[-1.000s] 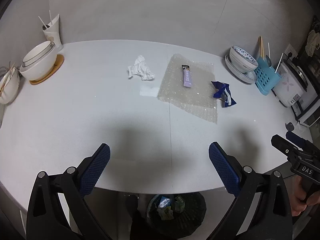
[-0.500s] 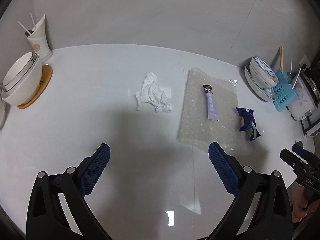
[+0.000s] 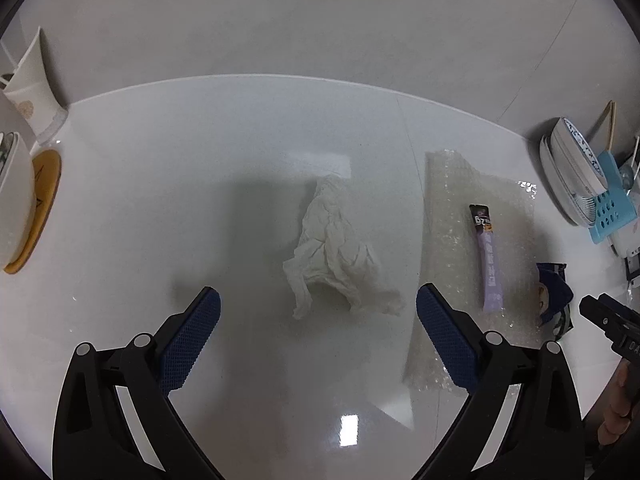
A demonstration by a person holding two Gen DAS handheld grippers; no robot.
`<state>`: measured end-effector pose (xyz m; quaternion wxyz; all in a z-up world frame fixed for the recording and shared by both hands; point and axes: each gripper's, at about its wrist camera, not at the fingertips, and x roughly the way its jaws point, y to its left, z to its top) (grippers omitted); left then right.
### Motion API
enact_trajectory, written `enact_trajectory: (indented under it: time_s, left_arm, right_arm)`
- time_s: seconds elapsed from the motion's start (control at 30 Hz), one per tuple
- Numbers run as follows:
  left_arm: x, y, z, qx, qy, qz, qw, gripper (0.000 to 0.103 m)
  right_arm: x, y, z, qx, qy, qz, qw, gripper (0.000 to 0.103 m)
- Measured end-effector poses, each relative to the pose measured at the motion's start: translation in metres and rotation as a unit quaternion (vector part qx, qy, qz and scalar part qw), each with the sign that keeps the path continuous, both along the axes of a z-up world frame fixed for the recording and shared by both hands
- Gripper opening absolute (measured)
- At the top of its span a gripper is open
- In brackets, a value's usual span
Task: Collect trash
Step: 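Grasp the white tissue with the left tool while the right tool grasps the blue snack wrapper, then lift the tissue and blue wrapper up off the counter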
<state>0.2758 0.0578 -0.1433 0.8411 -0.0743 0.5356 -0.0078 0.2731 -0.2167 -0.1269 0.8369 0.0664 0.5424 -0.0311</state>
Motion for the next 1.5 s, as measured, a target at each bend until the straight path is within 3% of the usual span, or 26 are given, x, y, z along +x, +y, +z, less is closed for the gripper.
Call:
enact_trajectory:
  time_s: [0.23, 0.4, 0.6, 0.7, 0.73, 0.77, 0.93, 1.5]
  left_arm:
    - [0.029, -0.007, -0.022, 0.008, 0.021, -0.015, 0.9996, 0.094]
    - [0.041, -0.010, -0.031, 0.012, 0.029, -0.024, 0.9992, 0.083]
    - [0.048, -0.010, -0.037, 0.015, 0.039, -0.026, 0.9988, 0.053]
    - [0.050, -0.013, -0.036, 0.022, 0.038, -0.032, 0.9985, 0.028]
    - [0.050, -0.013, -0.036, 0.020, 0.039, -0.034, 0.9985, 0.014]
    - [0.050, -0.013, -0.037, 0.015, 0.040, -0.034, 0.9985, 0.012]
    - [0.040, -0.012, -0.034, 0.022, 0.030, -0.033, 0.9988, 0.008]
    - [-0.007, -0.020, 0.006, 0.023, 0.001, -0.044, 0.9988, 0.008]
  right_arm:
    - [0.020, -0.009, -0.025, 0.014, 0.042, -0.024, 0.999, 0.069]
    - [0.027, -0.013, -0.035, 0.022, 0.060, -0.038, 0.997, 0.057]
    - [0.032, -0.016, -0.038, 0.027, 0.068, -0.038, 0.997, 0.043]
    - [0.032, -0.017, -0.039, 0.030, 0.073, -0.043, 0.996, 0.036]
    - [0.031, -0.017, -0.040, 0.031, 0.075, -0.045, 0.996, 0.031]
    - [0.031, -0.018, -0.041, 0.031, 0.077, -0.046, 0.996, 0.029]
    - [0.027, -0.019, -0.041, 0.035, 0.074, -0.048, 0.995, 0.018]
    - [-0.004, -0.021, -0.008, 0.033, 0.029, -0.043, 0.998, 0.018]
